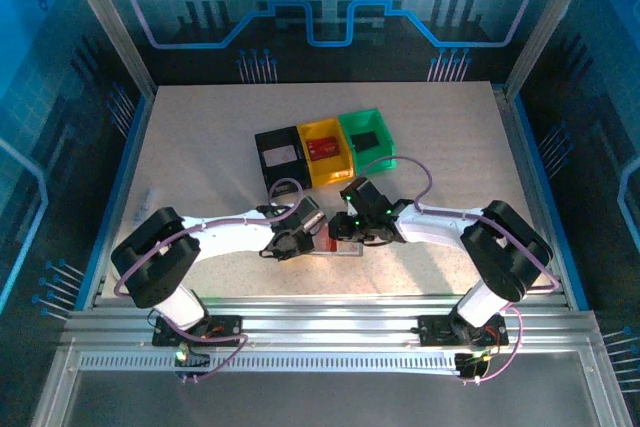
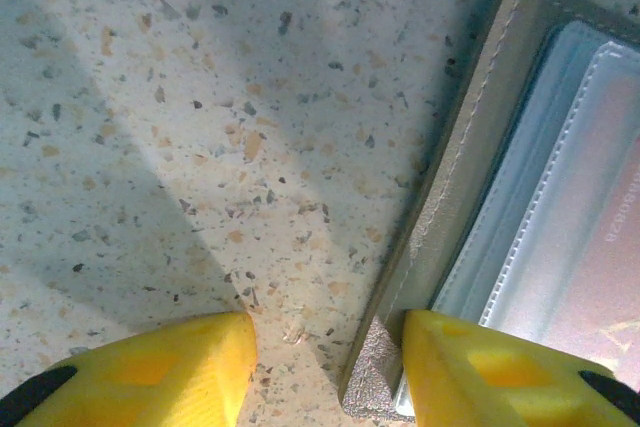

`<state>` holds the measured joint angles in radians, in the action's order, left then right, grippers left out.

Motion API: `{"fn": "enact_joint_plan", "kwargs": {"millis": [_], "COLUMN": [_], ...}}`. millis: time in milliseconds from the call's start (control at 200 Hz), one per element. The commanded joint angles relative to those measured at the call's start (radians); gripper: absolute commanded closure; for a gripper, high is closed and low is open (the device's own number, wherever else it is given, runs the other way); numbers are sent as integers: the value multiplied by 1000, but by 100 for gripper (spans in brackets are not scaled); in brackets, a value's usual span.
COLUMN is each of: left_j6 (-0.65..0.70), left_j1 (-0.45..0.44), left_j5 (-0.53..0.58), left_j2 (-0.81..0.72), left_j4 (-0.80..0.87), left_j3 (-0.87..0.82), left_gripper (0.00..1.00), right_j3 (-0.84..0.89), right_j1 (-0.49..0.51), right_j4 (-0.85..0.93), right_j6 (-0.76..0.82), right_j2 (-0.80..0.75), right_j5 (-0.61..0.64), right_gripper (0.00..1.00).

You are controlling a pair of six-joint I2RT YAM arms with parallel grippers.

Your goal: Take the credit cards out of the card holder

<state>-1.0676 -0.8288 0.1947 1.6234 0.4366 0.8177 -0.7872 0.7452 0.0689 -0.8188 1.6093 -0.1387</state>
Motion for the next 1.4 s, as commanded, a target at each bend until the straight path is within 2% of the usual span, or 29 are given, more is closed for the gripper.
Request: {"fn": "enact_joint_plan", "kwargs": {"millis": [0, 650, 961, 1396], "left_j6": [-17, -30, -38, -50], "left_j1": [-33, -49, -52, -55], "left_j5": [-170, -188, -200, -211], "left_j2": [153, 199, 228, 257], "left_j4": [-191, -229, -257, -293], "left_j3": [-57, -60, -70, -82], "left_gripper": [54, 54, 54, 54], "right_j3": [-13, -3, 72, 165], "right_j1": [-5, -17, -21, -48], "right_j4": [29, -13, -168, -383], "right_j6": [8, 5, -15, -68], "right_j2": [12, 78, 99, 72], "right_j5": [-7, 9, -59, -145], "right_gripper": [76, 76, 77, 83]}}
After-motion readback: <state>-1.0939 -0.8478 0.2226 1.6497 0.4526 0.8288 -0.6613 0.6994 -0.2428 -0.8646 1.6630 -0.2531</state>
